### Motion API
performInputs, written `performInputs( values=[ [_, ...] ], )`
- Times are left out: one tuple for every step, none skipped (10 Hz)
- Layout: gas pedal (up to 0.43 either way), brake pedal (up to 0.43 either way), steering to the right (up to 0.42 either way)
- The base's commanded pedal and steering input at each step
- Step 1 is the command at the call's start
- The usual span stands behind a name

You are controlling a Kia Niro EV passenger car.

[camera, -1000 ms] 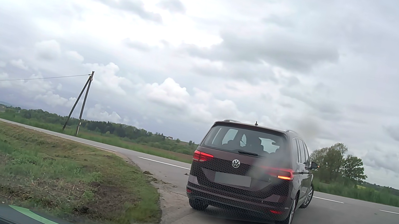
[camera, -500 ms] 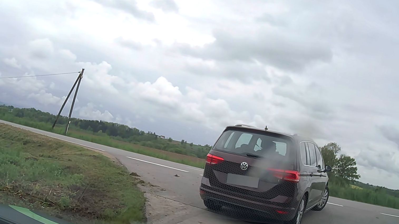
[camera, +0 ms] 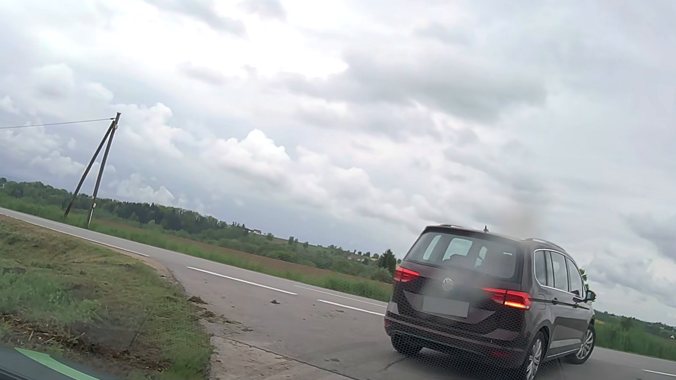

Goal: Follow the waypoints while adhering to traffic rules and regulations

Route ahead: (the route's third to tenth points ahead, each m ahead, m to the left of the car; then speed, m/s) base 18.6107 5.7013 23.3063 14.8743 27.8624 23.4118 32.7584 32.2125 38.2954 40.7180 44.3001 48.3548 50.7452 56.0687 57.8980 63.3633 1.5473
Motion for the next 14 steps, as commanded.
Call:
performInputs(
  values=[
    [0.209,0.0,0.287],
    [0.228,0.0,0.311],
    [0.24,0.0,0.328],
    [0.28,0.0,0.341],
    [0.287,0.0,0.349],
    [0.287,0.0,0.352],
    [0.287,0.0,0.352],
    [0.287,0.0,0.352],
    [0.287,0.0,0.352],
    [0.287,0.0,0.352],
    [0.287,0.0,0.35],
    [0.287,0.0,0.349],
    [0.287,0.0,0.34],
    [0.287,0.0,0.329]
  ],
)
